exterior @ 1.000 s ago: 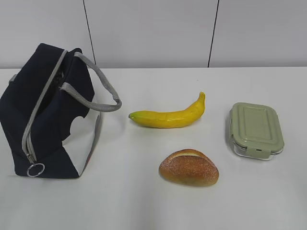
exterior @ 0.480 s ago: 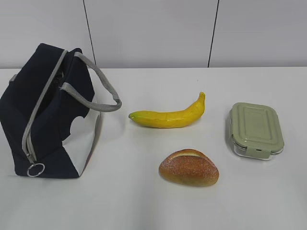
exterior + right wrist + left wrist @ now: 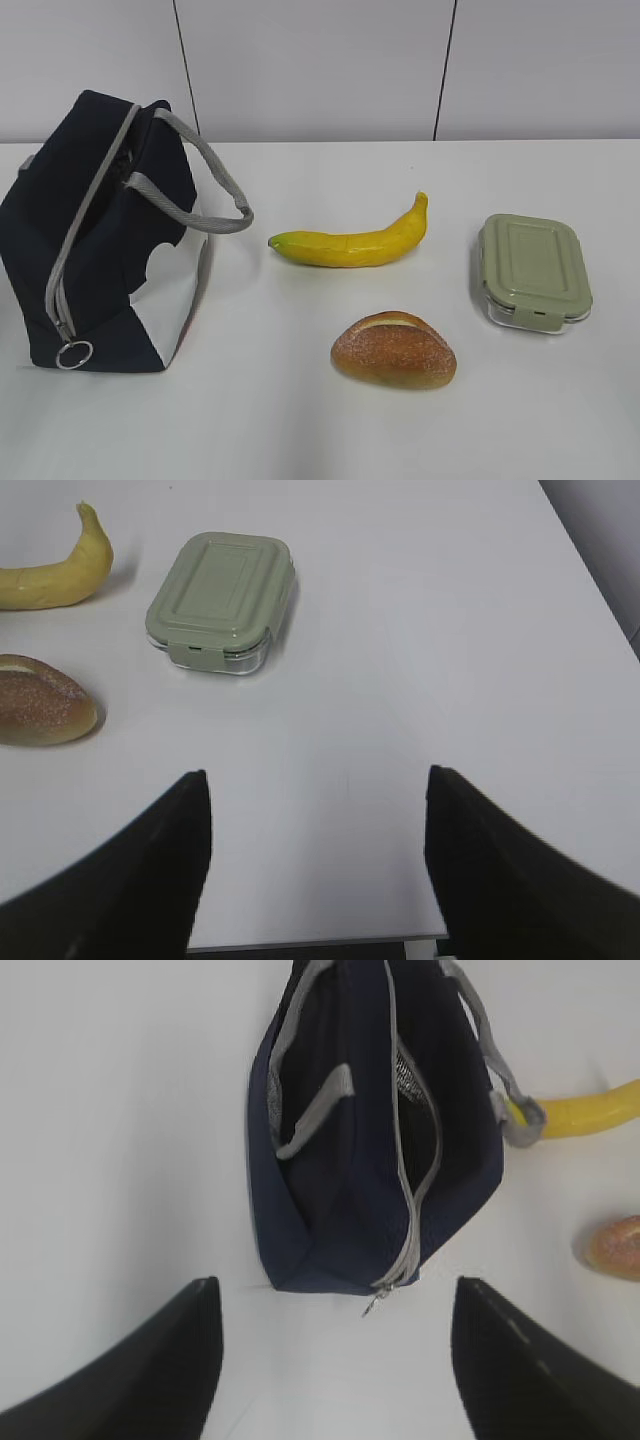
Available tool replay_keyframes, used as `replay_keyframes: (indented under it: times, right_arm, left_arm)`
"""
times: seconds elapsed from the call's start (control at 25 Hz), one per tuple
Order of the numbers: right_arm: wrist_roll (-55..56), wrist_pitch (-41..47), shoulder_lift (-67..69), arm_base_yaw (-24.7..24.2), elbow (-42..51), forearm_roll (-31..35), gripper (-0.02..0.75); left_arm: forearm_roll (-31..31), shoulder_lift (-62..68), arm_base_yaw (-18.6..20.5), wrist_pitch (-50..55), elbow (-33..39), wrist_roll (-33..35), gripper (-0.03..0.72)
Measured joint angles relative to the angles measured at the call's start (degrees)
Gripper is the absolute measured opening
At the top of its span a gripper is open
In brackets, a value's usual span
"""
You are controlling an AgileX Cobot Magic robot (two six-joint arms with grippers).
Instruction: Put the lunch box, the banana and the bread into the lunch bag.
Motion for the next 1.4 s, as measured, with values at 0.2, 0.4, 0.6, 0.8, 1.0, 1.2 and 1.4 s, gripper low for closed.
replay_keyframes:
  times: [0.2,0.4,0.6,0.8,1.0,1.2,1.4]
  right_arm:
    - [0.0,0.0,0.0,0.0,0.0,0.0,0.521]
    - [0.0,0.0,0.0,0.0,0.0,0.0,0.521]
    - [0.0,0.0,0.0,0.0,0.0,0.0,0.521]
    - [0.0,0.0,0.0,0.0,0.0,0.0,0.521]
    - [0.0,0.0,0.0,0.0,0.0,0.0,0.521]
    - [0.0,0.0,0.0,0.0,0.0,0.0,0.521]
    - [0.0,0.0,0.0,0.0,0.0,0.0,0.521]
  left_arm:
    - [-0.9,14.2,-1.7,-0.2,-10.4,0.0,0.506]
    - [-1.0,29.1,-3.1,2.5,-21.0,0.0,0.503]
    - [-2.8,40.7,-3.4,5.1,-29.4,0.0,0.501]
    - [-3.5,50.2,-3.4,7.7,-34.5,0.0,0.464]
    - [-4.9,56.4,-3.4,7.9,-36.2,0.0,0.427]
    - [-4.9,59.2,-3.4,7.7,-36.4,0.0,0.339]
    - [-5.0,60.0,-3.4,6.4,-36.7,0.0,0.089]
